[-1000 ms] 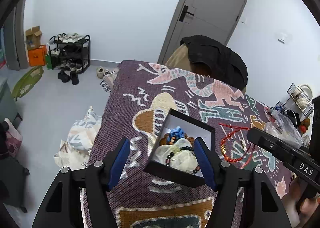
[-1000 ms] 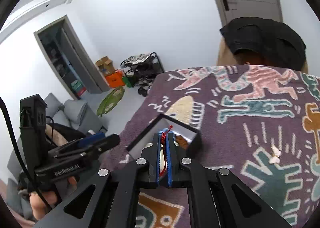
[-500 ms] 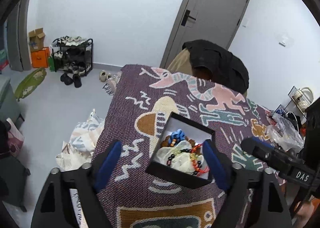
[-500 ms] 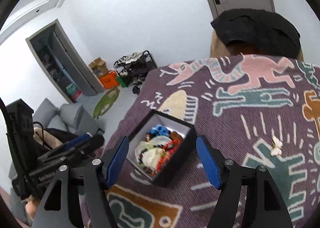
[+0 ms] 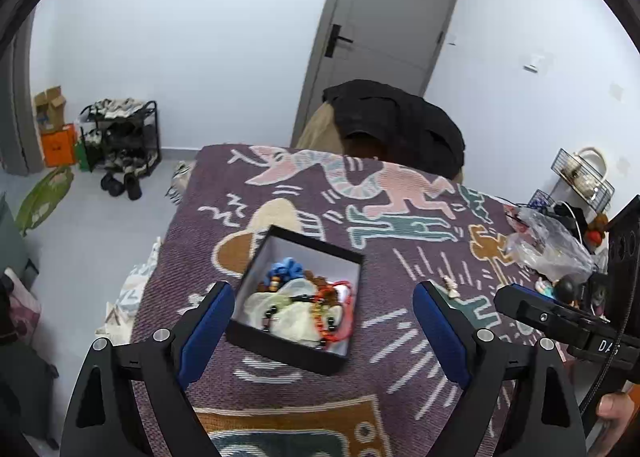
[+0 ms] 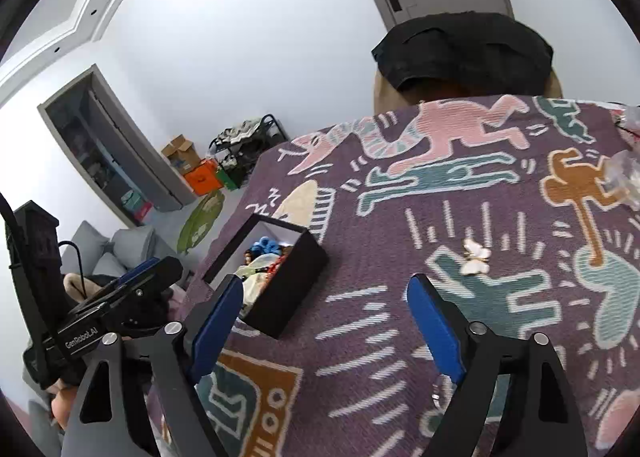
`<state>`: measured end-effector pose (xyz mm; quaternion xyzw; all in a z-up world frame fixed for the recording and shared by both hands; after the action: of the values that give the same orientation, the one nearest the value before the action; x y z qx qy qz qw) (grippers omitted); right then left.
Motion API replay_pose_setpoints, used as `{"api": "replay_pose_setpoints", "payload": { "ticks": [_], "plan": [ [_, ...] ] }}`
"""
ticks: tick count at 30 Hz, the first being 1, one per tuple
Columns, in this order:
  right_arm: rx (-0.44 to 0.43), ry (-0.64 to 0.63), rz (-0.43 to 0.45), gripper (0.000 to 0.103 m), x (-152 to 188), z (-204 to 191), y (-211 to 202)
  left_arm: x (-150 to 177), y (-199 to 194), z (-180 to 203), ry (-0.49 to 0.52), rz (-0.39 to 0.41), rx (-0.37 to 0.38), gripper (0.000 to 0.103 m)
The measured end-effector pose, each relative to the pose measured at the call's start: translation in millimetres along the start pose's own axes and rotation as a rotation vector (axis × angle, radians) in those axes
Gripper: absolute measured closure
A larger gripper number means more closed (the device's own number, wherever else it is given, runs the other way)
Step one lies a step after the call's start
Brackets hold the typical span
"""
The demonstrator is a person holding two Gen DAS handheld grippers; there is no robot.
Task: Organize jewelry
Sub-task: 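Release the bead bracelet into the box while the right gripper drops the red string inside, then grasp the silver hoop on the blanket with the right gripper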
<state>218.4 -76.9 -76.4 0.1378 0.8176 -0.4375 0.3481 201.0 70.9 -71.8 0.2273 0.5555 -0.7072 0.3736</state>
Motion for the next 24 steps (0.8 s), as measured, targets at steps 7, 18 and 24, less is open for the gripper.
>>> {"api": "replay_pose_setpoints", "payload": {
  "ticks": [7,18,24],
  "plan": [
    [0.038,0.007,0.046,0.014,1.7,24.4,-31.6,4.1,-3.8,35.1,0.055,0.0,0.03,0.012],
    [0.097,0.041,0.014,0.014,30.7,78.8,-50.1,33.1,4.7,82.1,0.13,-0.053,0.07,0.012],
    [0.132,-0.003,-0.033,0.014,50.2,84.1,-39.3,57.3,16.4,92.0,0.134,-0.1,0.109,0.012]
  ]
}}
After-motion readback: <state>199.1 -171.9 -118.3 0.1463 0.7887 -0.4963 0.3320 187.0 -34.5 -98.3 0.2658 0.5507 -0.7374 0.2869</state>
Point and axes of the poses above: each gripper's, at about its wrist camera, not at the fingertips, and y roughly the way its jaws point, z to its right, x to its underside, the point moved 10 cm from there along y, roughly the way its jaws point, and after that the axes turned 3 degrees about -y, right-handed, at the moved point
